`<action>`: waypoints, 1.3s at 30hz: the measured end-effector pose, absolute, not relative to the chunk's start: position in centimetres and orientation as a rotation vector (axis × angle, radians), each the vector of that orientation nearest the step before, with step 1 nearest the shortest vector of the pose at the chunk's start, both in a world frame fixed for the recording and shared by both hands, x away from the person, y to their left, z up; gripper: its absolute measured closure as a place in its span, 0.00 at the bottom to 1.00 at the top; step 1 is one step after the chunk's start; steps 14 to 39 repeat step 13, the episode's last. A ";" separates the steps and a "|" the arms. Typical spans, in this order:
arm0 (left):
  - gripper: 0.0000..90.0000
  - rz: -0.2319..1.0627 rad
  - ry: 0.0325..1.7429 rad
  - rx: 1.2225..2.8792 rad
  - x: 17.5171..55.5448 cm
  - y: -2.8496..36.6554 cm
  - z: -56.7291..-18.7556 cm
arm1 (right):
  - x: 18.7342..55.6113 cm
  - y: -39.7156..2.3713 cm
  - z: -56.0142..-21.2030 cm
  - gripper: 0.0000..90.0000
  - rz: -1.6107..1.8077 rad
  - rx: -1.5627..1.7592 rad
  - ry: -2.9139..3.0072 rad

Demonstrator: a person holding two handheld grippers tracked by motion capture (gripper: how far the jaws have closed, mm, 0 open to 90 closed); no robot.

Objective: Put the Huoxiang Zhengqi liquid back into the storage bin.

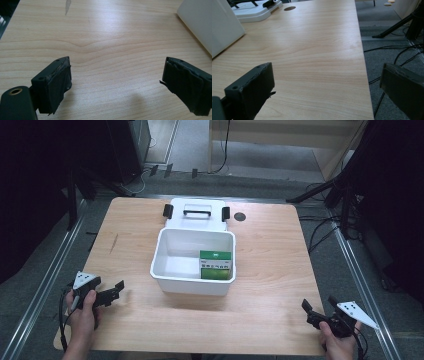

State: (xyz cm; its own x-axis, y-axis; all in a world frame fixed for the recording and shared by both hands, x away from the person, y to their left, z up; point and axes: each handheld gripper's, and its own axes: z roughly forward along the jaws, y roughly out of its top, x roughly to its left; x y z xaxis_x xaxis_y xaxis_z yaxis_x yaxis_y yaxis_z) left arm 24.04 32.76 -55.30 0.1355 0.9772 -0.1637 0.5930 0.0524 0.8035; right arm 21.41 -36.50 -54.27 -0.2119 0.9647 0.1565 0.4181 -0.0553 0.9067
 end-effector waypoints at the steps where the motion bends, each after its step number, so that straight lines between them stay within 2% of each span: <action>1: 0.10 0.621 1.550 1.634 24.1 32.8 -55.3 | 21.5 -36.4 -54.3 0.00 1.236 1.482 1.655; 39: 0.10 0.634 1.553 1.648 24.1 32.6 -55.3 | 21.8 -36.0 -54.5 0.00 1.191 1.469 1.678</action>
